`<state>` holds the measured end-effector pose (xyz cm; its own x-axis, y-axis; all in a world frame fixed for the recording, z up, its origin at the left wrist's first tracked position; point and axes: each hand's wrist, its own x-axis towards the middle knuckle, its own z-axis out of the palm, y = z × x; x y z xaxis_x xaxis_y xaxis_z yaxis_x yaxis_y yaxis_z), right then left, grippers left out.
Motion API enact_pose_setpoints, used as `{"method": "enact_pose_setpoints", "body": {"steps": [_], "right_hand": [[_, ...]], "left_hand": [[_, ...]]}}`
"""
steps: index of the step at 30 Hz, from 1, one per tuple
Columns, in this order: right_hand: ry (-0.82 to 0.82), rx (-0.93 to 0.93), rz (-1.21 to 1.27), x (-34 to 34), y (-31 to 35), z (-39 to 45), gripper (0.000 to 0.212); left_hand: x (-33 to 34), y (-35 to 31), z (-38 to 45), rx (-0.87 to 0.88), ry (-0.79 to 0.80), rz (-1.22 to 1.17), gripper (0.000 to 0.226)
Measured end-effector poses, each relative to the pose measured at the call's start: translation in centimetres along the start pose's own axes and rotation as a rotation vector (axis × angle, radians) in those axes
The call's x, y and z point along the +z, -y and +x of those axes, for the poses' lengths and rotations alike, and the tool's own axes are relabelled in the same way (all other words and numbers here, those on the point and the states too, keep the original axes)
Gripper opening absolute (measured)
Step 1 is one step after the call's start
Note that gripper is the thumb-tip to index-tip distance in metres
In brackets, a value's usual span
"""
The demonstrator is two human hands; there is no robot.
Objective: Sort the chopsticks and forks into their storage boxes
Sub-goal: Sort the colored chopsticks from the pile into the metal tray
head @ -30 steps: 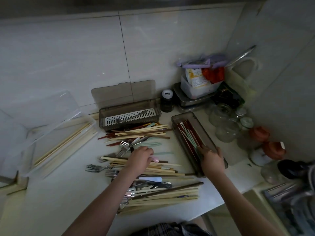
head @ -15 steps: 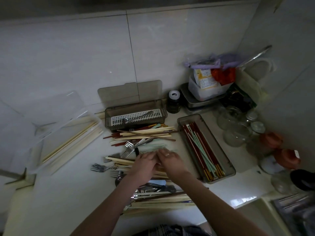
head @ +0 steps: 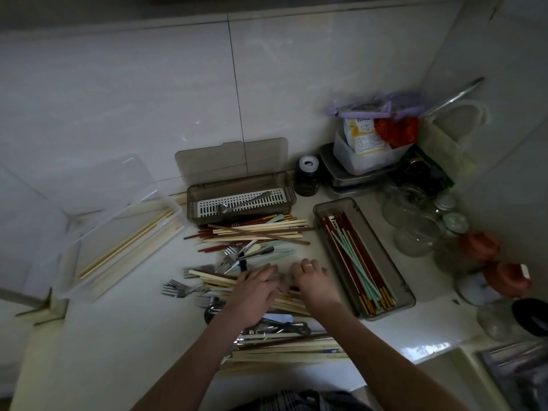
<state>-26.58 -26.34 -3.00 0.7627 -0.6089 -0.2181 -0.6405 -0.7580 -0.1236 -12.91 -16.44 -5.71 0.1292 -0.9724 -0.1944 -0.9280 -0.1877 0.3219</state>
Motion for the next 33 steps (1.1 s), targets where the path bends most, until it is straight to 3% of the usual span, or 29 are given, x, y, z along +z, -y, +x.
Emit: {"method": "enact_pose_setpoints", "body": {"steps": [3,6,9,11,13,17,22,29,33], "right_hand": [[-0.057,-0.082,-0.075,-0.6,-1.2,-0.6,0.056],[-0.222,-0.137,-0.191,-2.3,-2.0,-0.6,0.07],[-0.314,-0.025,-0.121,-4.4,-3.7,-0.8,0.061],[-0.396,0.132,0.012,-5.3,-5.4,-1.2,0.053],[-0.475,0.297,0.139,-5.3,-7.0,-1.6,0.058],[-0.437,0.518,0.351,-3.8,-8.6,-2.4,0.056],[-0.195,0.48,0.302,-1.4,-8.4,-3.5,0.044],[-0.16,0.452,0.277,-1.0,-8.6,-3.6,0.04],[-0.181,0.465,0.331,-0.6,-8.7,-3.8,0.042]], "left_hand": [[-0.2,0.4,-0.1,-0.036,-0.01,0.003,0.042],[-0.3,0.7,-0.1,-0.046,0.006,0.031,0.048],[-0.5,0.7,-0.2,-0.053,0.025,0.039,0.049],[-0.7,0.8,-0.2,-0.067,-0.004,0.027,0.045],[-1.0,1.0,-0.1,-0.074,-0.052,0.003,0.039],[-1.8,1.5,0.4,-0.086,-0.105,-0.03,0.029],[-2.5,1.5,1.6,-0.099,-0.11,0.027,0.033],[-2.4,0.7,3.0,-0.184,-0.195,0.069,0.031],[-2.4,0.6,4.2,-0.195,-0.162,0.084,0.026]]}}
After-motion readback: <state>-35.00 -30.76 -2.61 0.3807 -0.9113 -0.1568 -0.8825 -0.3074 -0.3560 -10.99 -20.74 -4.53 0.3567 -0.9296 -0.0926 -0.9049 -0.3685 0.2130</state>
